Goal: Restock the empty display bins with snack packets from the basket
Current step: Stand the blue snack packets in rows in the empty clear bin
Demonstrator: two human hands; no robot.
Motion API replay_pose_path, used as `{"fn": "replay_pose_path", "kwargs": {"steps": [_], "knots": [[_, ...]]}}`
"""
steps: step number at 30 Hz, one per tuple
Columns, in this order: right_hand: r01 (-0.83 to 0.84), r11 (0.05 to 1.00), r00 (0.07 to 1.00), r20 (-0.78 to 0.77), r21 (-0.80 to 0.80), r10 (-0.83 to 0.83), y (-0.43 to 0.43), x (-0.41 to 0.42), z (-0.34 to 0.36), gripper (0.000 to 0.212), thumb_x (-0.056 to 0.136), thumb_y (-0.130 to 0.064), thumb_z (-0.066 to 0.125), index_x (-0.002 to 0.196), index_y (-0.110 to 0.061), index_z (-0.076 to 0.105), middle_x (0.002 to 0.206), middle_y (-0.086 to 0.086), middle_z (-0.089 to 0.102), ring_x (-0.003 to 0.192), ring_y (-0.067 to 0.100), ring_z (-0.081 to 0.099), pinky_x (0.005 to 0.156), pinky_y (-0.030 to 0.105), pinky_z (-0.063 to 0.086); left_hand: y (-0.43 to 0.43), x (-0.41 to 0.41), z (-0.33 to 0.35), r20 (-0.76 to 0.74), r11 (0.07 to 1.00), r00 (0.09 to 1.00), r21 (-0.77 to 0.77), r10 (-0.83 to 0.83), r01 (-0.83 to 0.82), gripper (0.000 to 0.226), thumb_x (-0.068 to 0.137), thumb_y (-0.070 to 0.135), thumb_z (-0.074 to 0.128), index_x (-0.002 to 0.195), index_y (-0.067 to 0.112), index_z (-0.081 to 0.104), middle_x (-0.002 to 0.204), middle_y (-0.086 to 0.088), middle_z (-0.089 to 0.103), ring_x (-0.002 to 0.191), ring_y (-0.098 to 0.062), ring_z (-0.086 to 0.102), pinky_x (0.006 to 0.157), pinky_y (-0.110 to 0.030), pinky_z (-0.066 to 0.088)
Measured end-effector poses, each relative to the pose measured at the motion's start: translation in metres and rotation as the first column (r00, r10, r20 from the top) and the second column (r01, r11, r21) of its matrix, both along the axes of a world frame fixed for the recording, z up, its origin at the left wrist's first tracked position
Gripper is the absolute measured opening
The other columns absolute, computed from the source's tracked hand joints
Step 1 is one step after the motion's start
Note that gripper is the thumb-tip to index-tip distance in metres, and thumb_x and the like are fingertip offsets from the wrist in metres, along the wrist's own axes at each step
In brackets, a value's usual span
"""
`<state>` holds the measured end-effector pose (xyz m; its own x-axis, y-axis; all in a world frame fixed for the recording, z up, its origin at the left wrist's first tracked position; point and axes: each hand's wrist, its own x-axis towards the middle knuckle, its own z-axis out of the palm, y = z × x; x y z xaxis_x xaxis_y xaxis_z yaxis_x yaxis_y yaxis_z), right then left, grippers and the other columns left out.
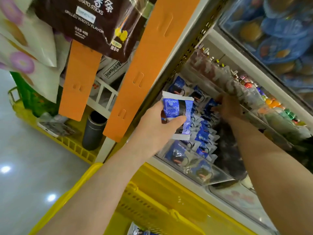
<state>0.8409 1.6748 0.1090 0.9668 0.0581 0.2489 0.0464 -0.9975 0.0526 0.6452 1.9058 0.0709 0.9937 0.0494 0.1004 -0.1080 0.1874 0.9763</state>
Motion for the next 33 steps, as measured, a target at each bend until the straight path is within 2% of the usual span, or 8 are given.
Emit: {"fn": "replay_pose_path", "kwargs": {"steps": [12,17,20,23,25,29,31,33], "knots": [[-0.008,0.96,1.0,0.001,-0.28,0.008,0.008,-0.012,0.01,0.029,0.09,-0.015,0.061,0.117,-0.007,0.061,0.117,0.019,0.059,0.107,0.035,0.057,0.094,0.04,0.047,-0.004,-0.002,0.004,0.008,0.998,0.999,0.044,-0.033,0.033,0.016,0.087,0.021,0.063,0.094,0.033,0.056,0.085,0.019,0.063,0.07,0.022,0.053,0.055,0.006,0.035],[-0.218,0.95,0.975,0.096,0.222,0.201,0.04,-0.073,0.02,0.023,0.096,-0.022,0.05,0.111,-0.009,0.062,0.094,0.004,0.064,0.076,0.013,0.057,0.065,0.012,0.04,-0.002,-0.005,0.009,-0.057,0.998,0.997,0.004,-0.058,0.058,0.021,0.085,0.012,0.062,0.097,0.029,0.056,0.09,0.007,0.064,0.073,0.002,0.056,0.049,0.0,0.038],[-0.186,0.685,0.957,-0.029,0.704,0.29,0.057,-0.131,0.021,0.031,0.1,-0.035,0.036,0.104,-0.019,0.063,0.087,-0.01,0.062,0.065,0.0,0.06,0.065,0.013,0.051,-0.003,-0.01,0.012,-0.034,0.996,0.996,0.027,-0.082,0.083,0.028,0.083,0.018,0.067,0.09,0.038,0.049,0.088,0.016,0.056,0.074,0.01,0.051,0.053,0.004,0.037],[-0.014,0.521,0.891,-0.226,0.853,0.394,0.062,-0.175,0.023,0.029,0.098,-0.037,0.039,0.092,-0.025,0.065,0.088,0.002,0.07,0.069,0.005,0.066,0.065,0.018,0.056,-0.007,-0.018,0.016,0.027,0.979,0.988,0.141,-0.151,0.146,0.027,0.086,0.019,0.065,0.088,0.042,0.051,0.094,0.02,0.056,0.089,0.006,0.052,0.069,-0.004,0.044],[-0.042,0.459,0.887,-0.178,0.888,0.425,0.06,-0.193,0.027,0.021,0.096,-0.028,0.047,0.091,-0.018,0.066,0.081,0.001,0.072,0.072,0.011,0.067,0.066,0.02,0.057,-0.01,-0.022,0.018,0.023,0.97,0.988,0.197,-0.151,0.143,0.024,0.087,0.019,0.064,0.103,0.036,0.057,0.103,0.015,0.06,0.099,-0.003,0.055,0.086,-0.022,0.047],[-0.304,0.475,0.922,0.13,0.825,0.364,0.05,-0.217,0.032,0.011,0.089,-0.014,0.061,0.079,-0.019,0.061,0.075,-0.01,0.067,0.07,0.001,0.065,0.065,0.013,0.052,-0.016,-0.03,0.02,-0.071,0.965,0.996,0.261,0.044,-0.024,0.034,0.086,0.031,0.063,0.117,0.019,0.054,0.108,-0.001,0.063,0.092,-0.018,0.062,0.089,-0.037,0.05],[-0.472,0.557,0.868,0.25,0.683,0.43,0.048,-0.229,0.029,0.015,0.084,-0.01,0.066,0.078,-0.023,0.06,0.084,-0.015,0.063,0.08,-0.003,0.062,0.073,0.011,0.049,-0.018,-0.037,0.021,-0.145,0.962,0.988,0.273,0.048,-0.006,0.038,0.089,0.04,0.057,0.116,0.013,0.056,0.099,-0.001,0.064,0.078,-0.014,0.065,0.074,-0.026,0.055],[-0.624,0.6,0.775,0.297,0.5,0.558,0.044,-0.241,0.024,0.014,0.081,-0.005,0.067,0.08,-0.018,0.064,0.095,-0.012,0.059,0.091,-0.001,0.059,0.078,0.009,0.047,-0.021,-0.042,0.026,-0.249,0.996,0.967,0.066,-0.045,0.063,0.04,0.094,0.04,0.049,0.115,0.008,0.059,0.095,-0.004,0.066,0.068,-0.015,0.065,0.06,-0.019,0.056]]}}
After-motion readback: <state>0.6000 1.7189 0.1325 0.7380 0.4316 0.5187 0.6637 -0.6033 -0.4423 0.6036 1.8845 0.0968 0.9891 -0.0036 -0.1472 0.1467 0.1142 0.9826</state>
